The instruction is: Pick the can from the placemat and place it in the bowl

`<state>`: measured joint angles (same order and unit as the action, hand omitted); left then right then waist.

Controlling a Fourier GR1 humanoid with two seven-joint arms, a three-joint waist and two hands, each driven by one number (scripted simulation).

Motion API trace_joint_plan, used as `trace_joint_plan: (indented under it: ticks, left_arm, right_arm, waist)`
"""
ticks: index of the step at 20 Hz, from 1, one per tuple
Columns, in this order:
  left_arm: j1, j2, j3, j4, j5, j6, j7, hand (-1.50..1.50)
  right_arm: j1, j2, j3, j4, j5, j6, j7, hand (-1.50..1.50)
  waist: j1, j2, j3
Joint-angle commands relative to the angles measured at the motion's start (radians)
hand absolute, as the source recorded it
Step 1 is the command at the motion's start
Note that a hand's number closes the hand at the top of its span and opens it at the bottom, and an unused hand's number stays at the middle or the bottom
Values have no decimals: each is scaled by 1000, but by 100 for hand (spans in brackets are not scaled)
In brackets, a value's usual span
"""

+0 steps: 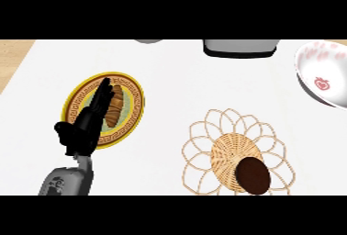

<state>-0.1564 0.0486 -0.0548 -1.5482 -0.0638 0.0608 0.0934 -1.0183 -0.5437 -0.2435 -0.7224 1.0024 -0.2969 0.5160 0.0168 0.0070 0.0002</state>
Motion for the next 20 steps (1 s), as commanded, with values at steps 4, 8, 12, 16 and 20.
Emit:
trace_joint_plan:
  ticks: [4, 8, 12, 16, 20]
  left_arm:
    - [-31, 6, 16, 7, 12, -9, 27, 0]
    - [10, -13, -3, -7, 15, -14, -1, 0]
    - [-14, -12, -5, 20, 1, -12, -10, 0]
    - [-21, 4, 6, -21, 1, -10, 26, 0]
    - [31, 13, 22, 36, 28, -47, -80, 0]
  right_arm:
    - [31, -126, -75, 227, -22, -81, -175, 150]
    - [34, -148, -119, 359, -38, -161, -235, 150]
    - [50, -136, -169, 424, -113, -84, -311, 150]
    - [110, -141, -262, 458, -221, -46, -412, -150]
    - [138, -129, -313, 460, -292, -8, -573, -150]
  waist:
    - [6, 4, 1]
    - [20, 8, 2]
    - [20, 10, 2]
    - [14, 7, 3]
    - [16, 9, 3]
